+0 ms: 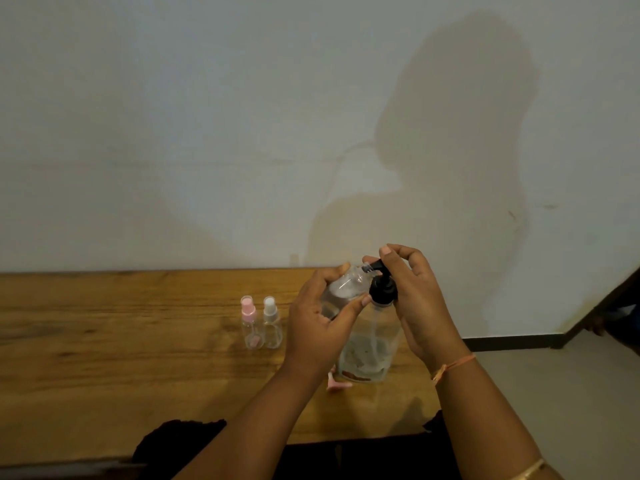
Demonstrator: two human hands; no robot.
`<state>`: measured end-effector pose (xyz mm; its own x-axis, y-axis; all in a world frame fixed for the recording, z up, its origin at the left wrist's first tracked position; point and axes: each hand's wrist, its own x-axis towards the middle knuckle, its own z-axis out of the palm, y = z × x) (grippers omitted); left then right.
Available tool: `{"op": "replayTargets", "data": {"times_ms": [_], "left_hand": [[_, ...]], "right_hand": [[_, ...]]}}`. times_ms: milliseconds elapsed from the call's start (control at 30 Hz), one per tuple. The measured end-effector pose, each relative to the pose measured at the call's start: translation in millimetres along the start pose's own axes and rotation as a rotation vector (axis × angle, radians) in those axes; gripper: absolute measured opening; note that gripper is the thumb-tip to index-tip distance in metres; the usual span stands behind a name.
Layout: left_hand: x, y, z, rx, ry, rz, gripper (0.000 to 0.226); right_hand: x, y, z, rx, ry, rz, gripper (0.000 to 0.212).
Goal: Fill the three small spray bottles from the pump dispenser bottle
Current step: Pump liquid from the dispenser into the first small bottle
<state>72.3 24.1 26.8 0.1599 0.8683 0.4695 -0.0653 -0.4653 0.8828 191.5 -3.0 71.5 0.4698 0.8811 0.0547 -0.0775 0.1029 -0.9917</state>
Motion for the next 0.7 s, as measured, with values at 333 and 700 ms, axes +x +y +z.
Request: {"op": "replayTargets", "data": {"times_ms": [333, 700], "left_hand": [[-2.2, -5.9, -1.5, 0.004, 0.005, -0.026, 0.028], [1.0, -1.3, 0.5, -0.026, 0.02, 0.009, 0.03]], "right_hand": [[-3.7, -1.7, 1.9, -0.11, -0.008, -0.078, 0.016], [-2.2, 0.2, 1.6, -0.001, 0.019, -0.04, 0.021]]}}
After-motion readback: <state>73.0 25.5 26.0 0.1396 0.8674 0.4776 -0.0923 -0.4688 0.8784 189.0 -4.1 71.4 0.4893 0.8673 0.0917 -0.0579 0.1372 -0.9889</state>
